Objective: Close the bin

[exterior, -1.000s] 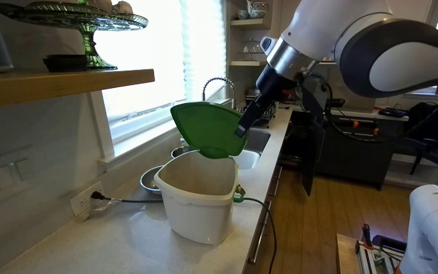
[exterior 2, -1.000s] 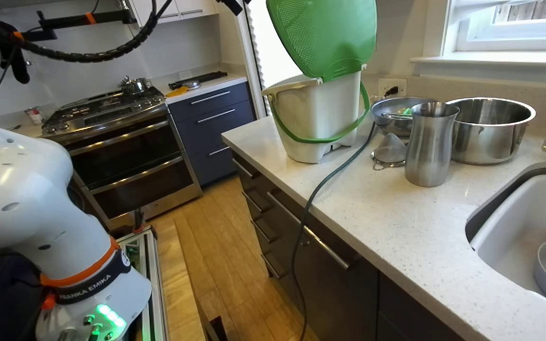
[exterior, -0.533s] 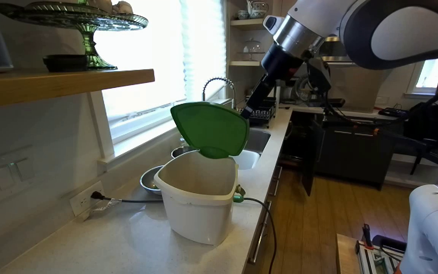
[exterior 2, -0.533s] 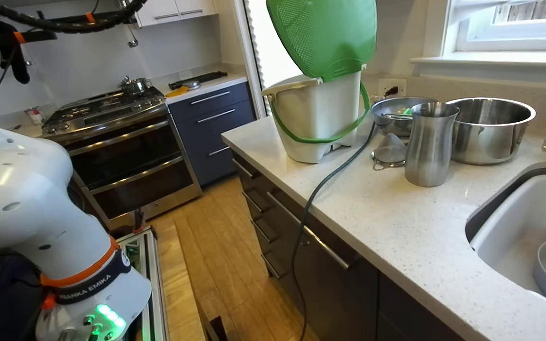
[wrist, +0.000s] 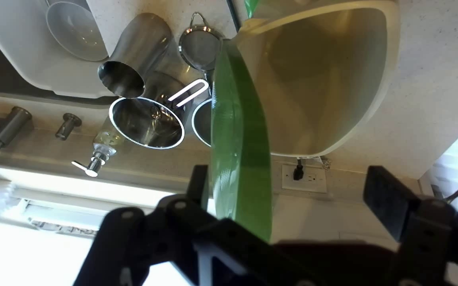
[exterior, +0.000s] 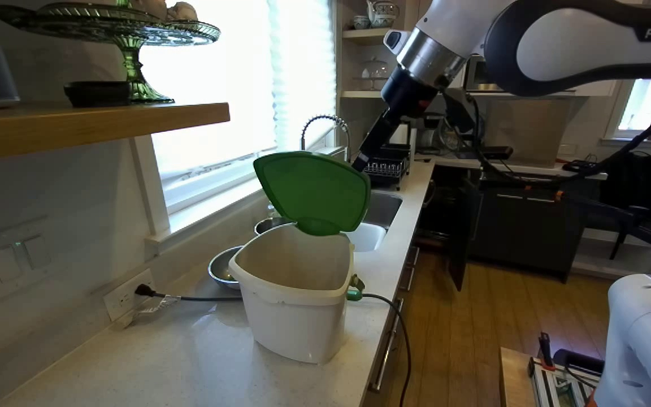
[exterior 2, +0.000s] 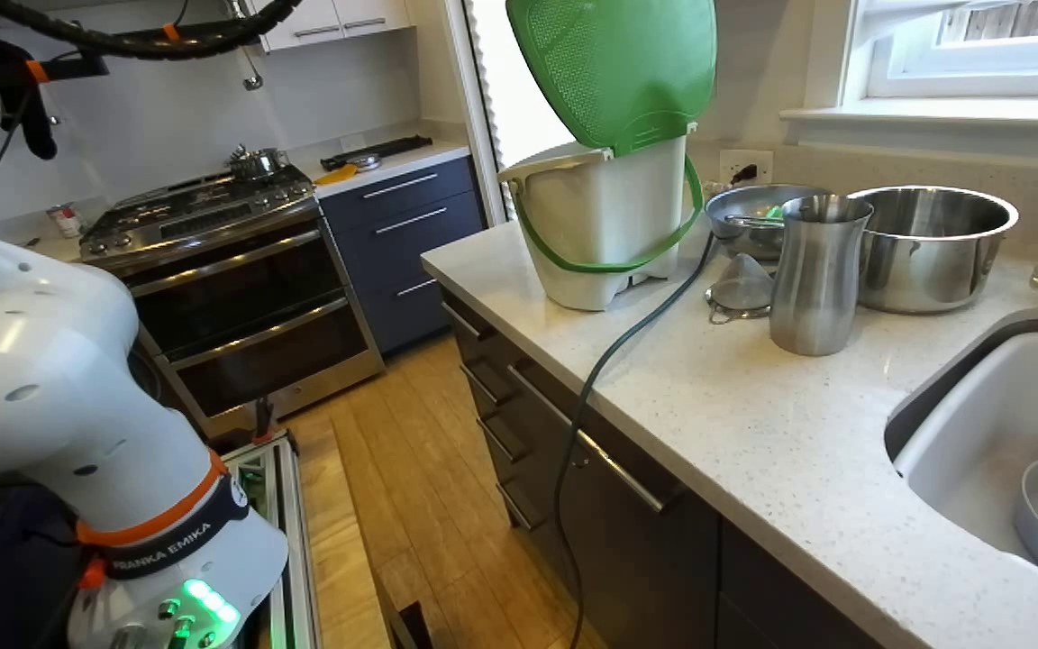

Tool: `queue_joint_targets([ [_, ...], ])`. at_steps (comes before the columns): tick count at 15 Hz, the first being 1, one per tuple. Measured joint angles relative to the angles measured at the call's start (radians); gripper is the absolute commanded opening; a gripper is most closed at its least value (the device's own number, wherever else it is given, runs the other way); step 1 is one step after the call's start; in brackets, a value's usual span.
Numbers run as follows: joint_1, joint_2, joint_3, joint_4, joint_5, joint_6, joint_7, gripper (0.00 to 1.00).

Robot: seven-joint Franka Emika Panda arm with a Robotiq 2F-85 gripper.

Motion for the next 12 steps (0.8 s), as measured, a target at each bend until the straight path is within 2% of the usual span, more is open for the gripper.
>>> queue_joint_targets([
  [12,0.015,0.073,-0.032,0.004,0.141,0.110,-0.012,1.00],
])
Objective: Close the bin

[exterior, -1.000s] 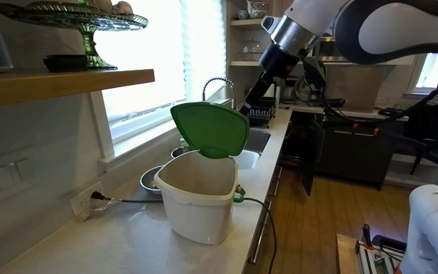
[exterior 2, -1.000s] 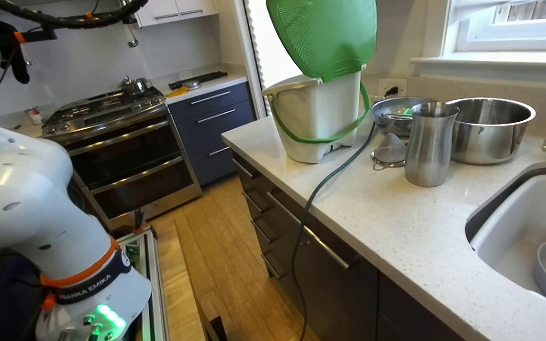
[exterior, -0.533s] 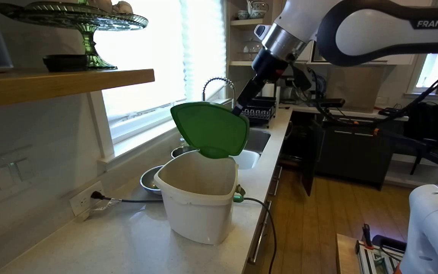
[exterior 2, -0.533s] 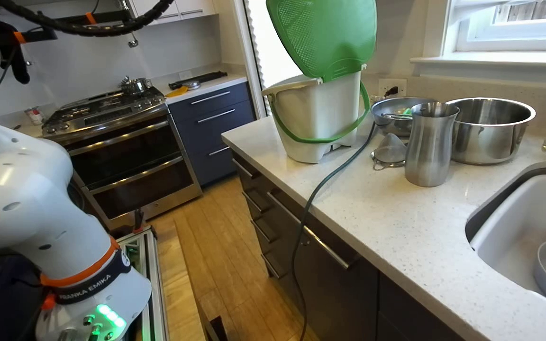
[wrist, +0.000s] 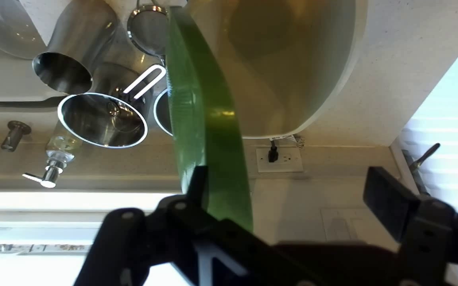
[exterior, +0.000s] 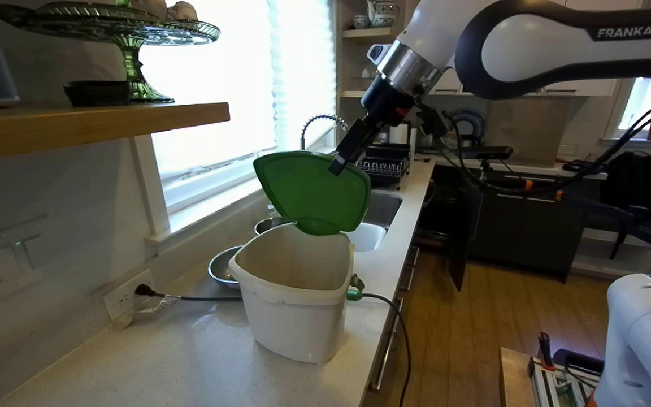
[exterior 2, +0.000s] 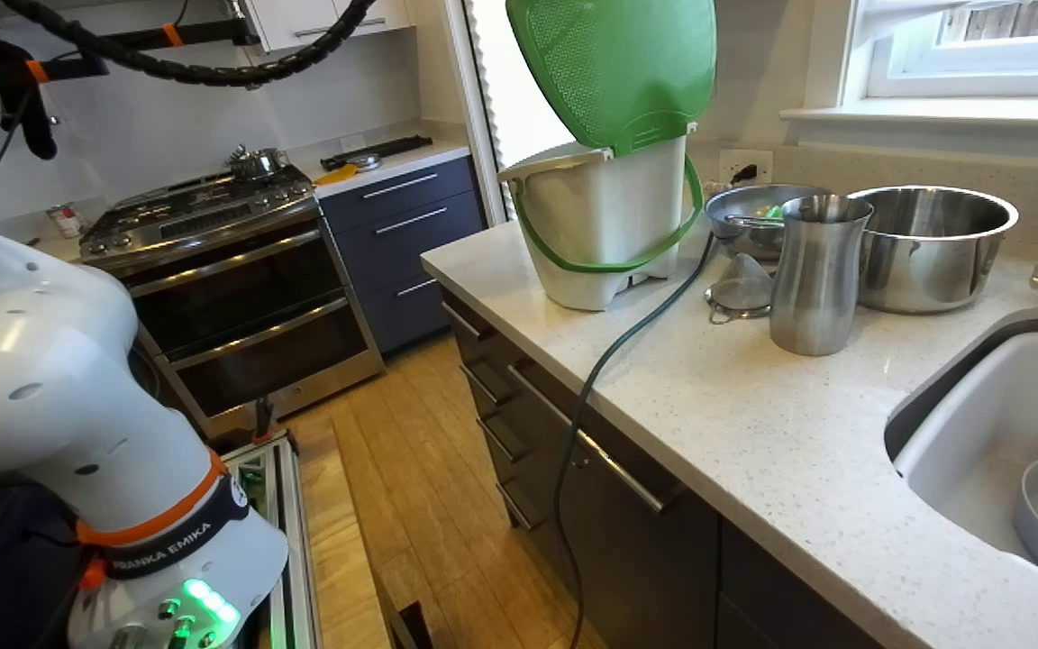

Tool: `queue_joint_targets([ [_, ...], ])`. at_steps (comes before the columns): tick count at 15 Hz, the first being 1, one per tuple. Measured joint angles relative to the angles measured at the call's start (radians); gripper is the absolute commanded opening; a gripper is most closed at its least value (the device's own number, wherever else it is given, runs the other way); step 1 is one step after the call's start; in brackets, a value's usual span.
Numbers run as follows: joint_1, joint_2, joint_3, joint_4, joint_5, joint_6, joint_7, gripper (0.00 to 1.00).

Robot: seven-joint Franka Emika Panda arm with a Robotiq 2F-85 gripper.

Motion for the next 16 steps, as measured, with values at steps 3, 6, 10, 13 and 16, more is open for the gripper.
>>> queue_joint_targets([
  [3,0.015,0.005,0.000,0.000,0.033,0.001,-0.017,1.00],
  [6,0.031,0.011,0.000,-0.006,0.057,0.001,-0.033,1.00],
  [10,0.047,0.022,0.000,-0.011,0.072,0.000,-0.049,1.00],
  [13,0.047,0.022,0.002,-0.008,0.069,-0.015,-0.049,1.00],
  [16,0.045,0.017,0.006,0.000,0.061,-0.039,-0.049,1.00],
])
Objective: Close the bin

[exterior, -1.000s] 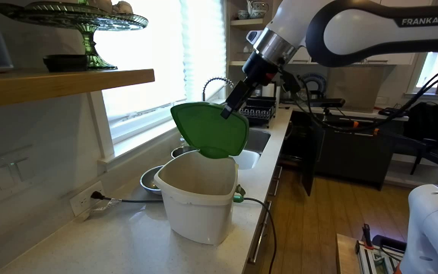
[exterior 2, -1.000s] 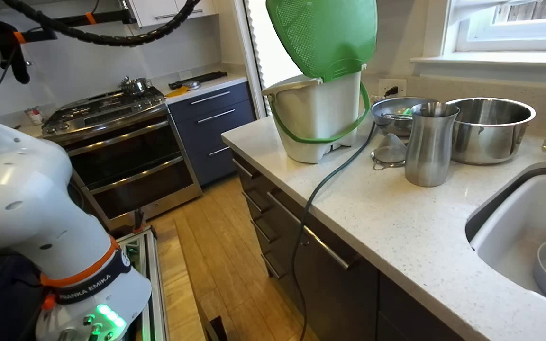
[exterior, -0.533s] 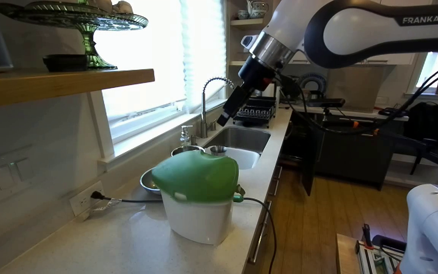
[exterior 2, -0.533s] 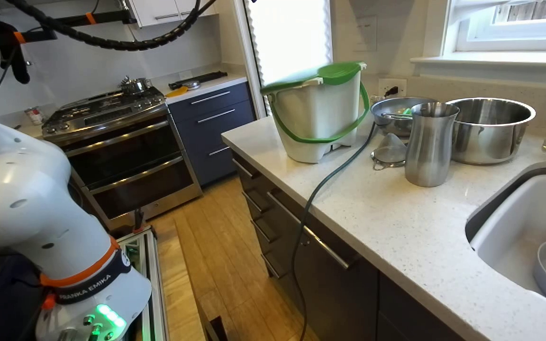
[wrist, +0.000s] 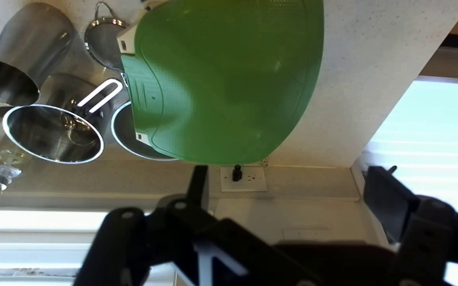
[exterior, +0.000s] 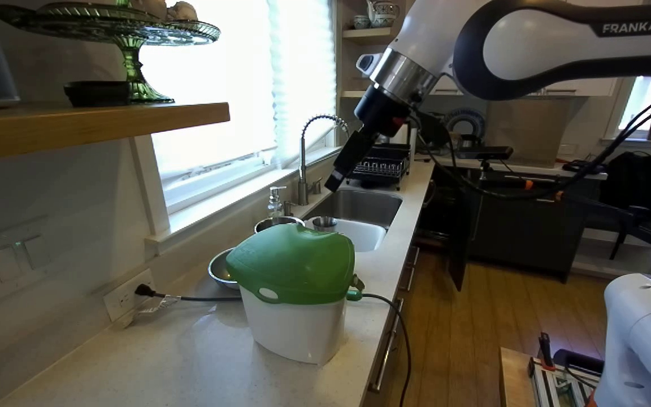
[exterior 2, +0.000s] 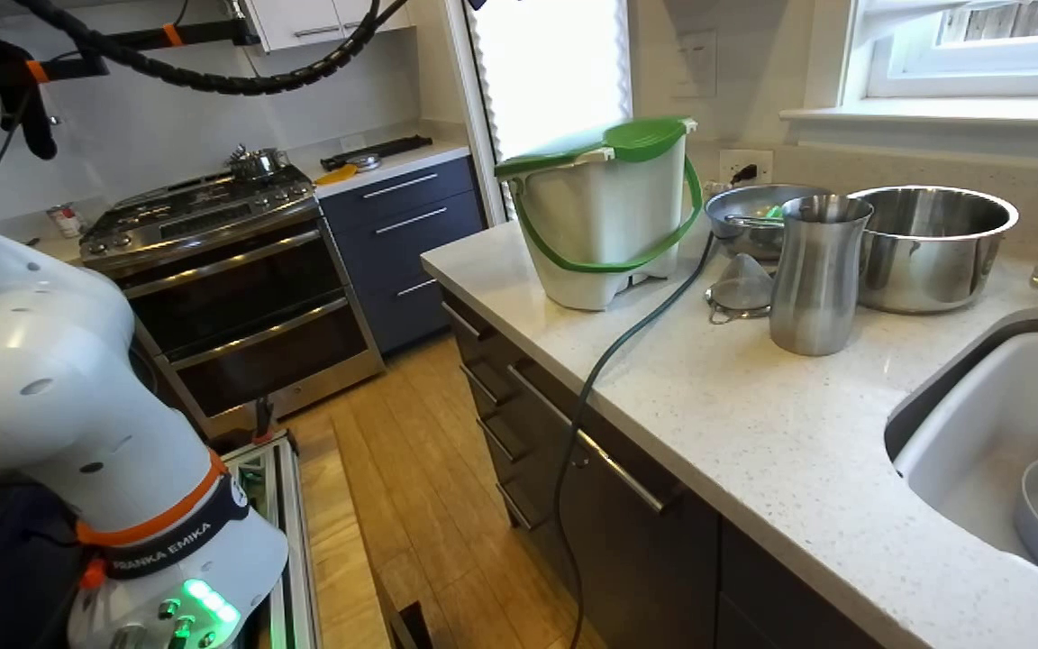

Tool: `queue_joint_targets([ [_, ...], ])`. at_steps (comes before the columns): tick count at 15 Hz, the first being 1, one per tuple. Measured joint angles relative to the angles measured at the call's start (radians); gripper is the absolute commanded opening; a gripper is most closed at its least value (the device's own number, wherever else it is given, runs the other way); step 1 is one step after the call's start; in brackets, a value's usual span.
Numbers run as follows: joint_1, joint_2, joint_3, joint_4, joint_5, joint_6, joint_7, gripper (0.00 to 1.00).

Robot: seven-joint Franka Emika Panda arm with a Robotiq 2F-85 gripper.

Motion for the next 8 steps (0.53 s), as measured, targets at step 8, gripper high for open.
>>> queue_joint_targets([
  [8,0.000,-0.005,0.004,0.004,0.000,-0.031,-0.003,1.00],
])
